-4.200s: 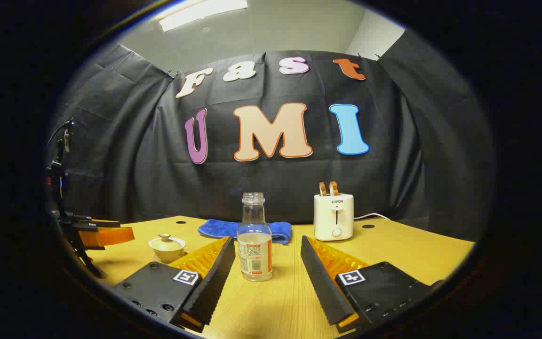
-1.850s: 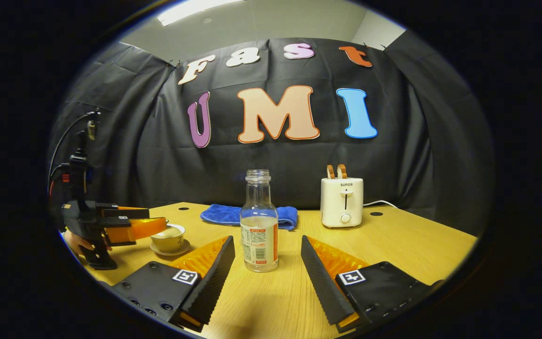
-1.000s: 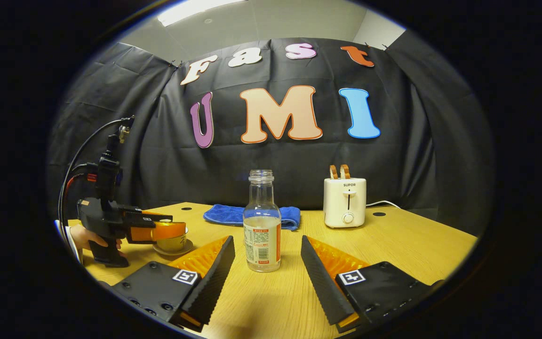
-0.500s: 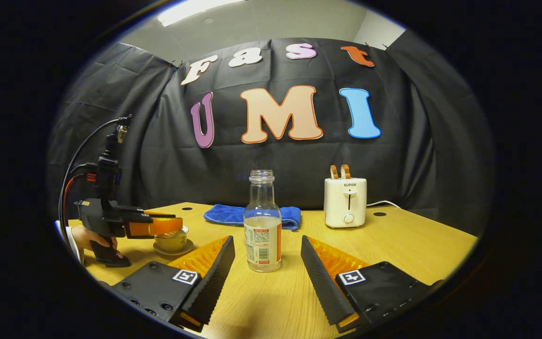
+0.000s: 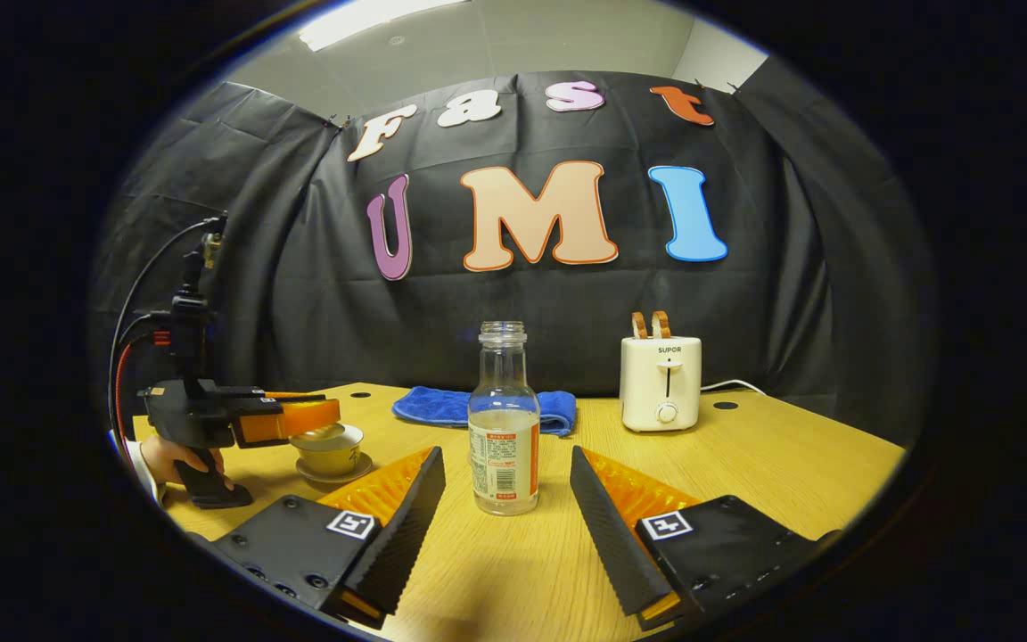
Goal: Open the teacup lid with one hand, grasp the water bottle and pour water into the teacup with the other hand; after pouring, place the water bottle on the coaster and then close the teacup lid.
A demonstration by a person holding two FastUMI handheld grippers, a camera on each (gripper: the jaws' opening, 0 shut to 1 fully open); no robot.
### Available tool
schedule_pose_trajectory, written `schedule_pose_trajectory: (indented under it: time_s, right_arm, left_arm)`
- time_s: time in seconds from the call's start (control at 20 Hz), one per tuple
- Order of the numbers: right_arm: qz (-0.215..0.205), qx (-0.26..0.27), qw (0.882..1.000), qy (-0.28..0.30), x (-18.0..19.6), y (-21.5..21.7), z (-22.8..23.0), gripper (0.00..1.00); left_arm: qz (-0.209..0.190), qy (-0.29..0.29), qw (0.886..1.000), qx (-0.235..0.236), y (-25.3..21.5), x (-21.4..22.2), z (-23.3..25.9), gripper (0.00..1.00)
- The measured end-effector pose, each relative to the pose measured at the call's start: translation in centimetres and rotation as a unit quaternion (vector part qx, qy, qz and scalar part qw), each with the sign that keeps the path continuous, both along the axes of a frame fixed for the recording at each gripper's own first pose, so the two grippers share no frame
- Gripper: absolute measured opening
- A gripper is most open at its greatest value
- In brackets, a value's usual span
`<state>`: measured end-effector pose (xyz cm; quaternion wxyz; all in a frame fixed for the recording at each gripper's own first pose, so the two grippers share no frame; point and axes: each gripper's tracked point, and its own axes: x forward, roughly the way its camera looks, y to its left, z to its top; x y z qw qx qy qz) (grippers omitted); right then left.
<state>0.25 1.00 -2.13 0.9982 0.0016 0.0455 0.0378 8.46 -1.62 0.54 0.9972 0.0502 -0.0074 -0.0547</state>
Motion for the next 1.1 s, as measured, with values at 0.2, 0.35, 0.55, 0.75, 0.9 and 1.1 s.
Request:
schedule_pose_trajectory:
  time_s: [0.2, 0.35, 0.55, 0.75, 0.9, 1.1]
  right_arm:
    - [0.003, 0.000, 1.000, 0.000, 0.1, 0.1, 0.0, 0.95]
    - [0.006, 0.001, 1.000, 0.001, 0.2, 0.2, -0.1, 0.95]
    - [0.015, 0.002, 1.000, 0.003, 0.7, 0.5, -0.2, 0.92]
    - [0.008, 0.001, 1.000, 0.002, 1.9, 0.4, -0.3, 0.88]
    - [0.004, 0.001, 1.000, 0.009, 3.2, 0.5, -0.8, 0.92]
    - [-0.001, 0.000, 1.000, 0.018, 5.0, 0.6, -1.2, 0.92]
  left_arm:
    - [0.002, -0.003, 1.000, 0.002, 0.3, -0.4, 0.0, 0.29]
    - [0.012, -0.007, 1.000, 0.001, 1.0, -1.2, 0.3, 0.29]
    - [0.040, -0.009, 0.999, 0.001, 2.6, -2.9, 0.3, 0.29]
    - [0.071, -0.013, 0.997, 0.002, 4.3, -4.1, 0.4, 0.29]
    - [0.076, -0.015, 0.997, 0.001, 4.9, -4.9, 0.5, 0.29]
    - [0.073, -0.015, 0.997, 0.001, 5.2, -5.5, 0.5, 0.29]
